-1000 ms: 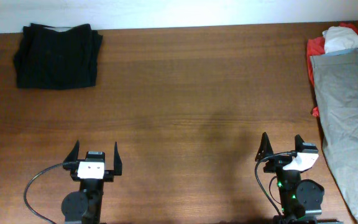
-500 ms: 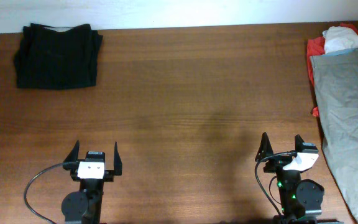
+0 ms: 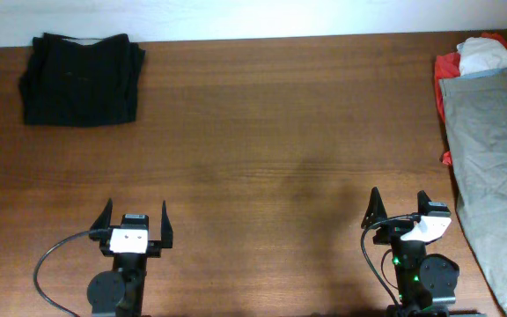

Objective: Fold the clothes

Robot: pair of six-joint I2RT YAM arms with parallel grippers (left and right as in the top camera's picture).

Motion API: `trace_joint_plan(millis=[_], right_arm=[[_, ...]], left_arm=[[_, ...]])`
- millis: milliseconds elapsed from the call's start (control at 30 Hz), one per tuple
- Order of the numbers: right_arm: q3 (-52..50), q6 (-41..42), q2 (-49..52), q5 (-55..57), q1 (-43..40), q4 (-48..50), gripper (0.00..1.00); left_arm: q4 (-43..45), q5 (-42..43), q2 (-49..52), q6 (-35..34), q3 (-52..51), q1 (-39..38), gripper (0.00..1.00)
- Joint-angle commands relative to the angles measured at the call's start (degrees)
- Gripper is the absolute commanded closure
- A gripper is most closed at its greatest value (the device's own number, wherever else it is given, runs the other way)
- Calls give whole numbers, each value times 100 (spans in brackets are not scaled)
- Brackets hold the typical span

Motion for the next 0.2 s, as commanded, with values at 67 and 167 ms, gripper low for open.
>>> trace_joint_plan(millis=[67,167], right_arm=[[-26,-22,-61,-28,59,-50,1],[-26,-24,-61,-28,59,-50,1]], left_arm=[[-9,-37,-46,70,-35,28,1],[-9,-37,-46,70,-35,28,1]])
